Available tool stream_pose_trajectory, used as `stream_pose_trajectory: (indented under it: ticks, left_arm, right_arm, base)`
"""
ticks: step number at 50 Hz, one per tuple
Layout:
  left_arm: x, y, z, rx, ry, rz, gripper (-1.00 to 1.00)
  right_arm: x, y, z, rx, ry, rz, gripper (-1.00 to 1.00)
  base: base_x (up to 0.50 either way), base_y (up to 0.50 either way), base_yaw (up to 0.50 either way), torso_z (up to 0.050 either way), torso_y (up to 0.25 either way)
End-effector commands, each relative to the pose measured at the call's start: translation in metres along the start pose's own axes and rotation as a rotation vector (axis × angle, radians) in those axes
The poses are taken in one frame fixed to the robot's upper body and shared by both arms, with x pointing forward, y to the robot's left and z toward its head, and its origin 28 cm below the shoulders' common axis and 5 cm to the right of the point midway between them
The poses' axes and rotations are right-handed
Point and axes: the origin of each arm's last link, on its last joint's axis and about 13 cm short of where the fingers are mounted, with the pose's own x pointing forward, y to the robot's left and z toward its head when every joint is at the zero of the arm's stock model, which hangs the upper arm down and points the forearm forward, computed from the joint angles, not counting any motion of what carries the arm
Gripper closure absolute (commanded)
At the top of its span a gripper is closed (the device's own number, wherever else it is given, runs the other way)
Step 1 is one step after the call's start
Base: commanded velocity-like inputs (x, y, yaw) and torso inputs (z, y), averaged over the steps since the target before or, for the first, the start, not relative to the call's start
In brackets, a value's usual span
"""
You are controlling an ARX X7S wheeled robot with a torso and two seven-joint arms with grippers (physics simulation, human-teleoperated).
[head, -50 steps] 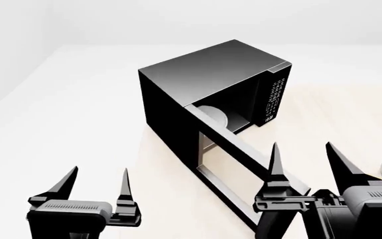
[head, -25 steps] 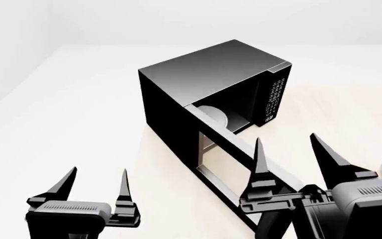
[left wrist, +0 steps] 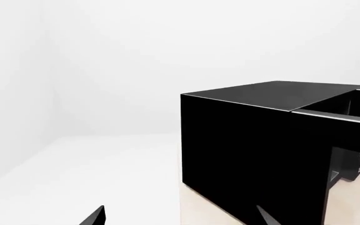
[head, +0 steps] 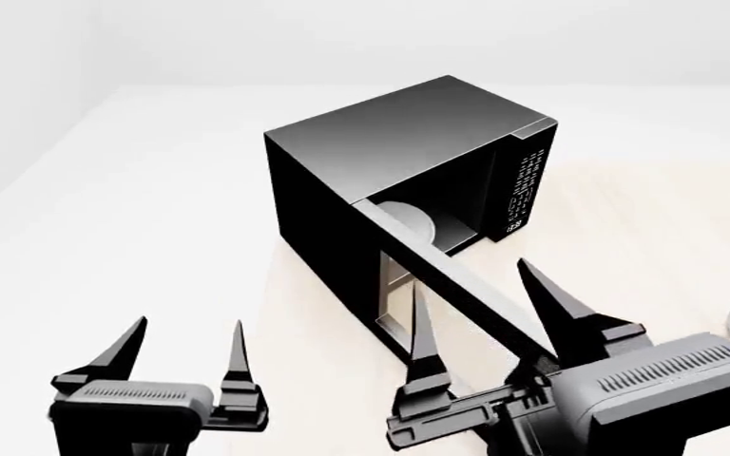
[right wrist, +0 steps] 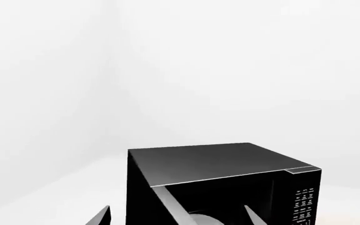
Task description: Close the microwave.
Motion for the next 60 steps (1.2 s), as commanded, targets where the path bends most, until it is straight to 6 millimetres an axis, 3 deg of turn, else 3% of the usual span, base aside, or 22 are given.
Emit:
stream_pose_trajectory:
  ticks: [1, 26, 60]
  left_arm:
    - [-0.002, -0.001, 0.000, 0.001, 0.002, 0.000, -1.00]
    - [-0.001, 0.001, -0.001, -0.001, 0.003, 0.001, -1.00]
    - [-0.002, -0.001, 0.000, 0.002, 0.006, -0.002, -1.00]
  right_arm:
    - [-0.006, 0.008, -0.002, -0.026, 0.054, 0.033, -1.00]
    - [0.002, 0.012, -0.024, -0.003, 0.221, 0.071, -1.00]
    - [-0.003, 0.013, -0.045, 0.042, 0.324, 0.046, -1.00]
  base:
    - [0.00, 0.00, 0.00, 0.000, 0.000]
    - [0.00, 0.00, 0.00, 0.000, 0.000]
    - [0.00, 0.00, 0.00, 0.000, 0.000]
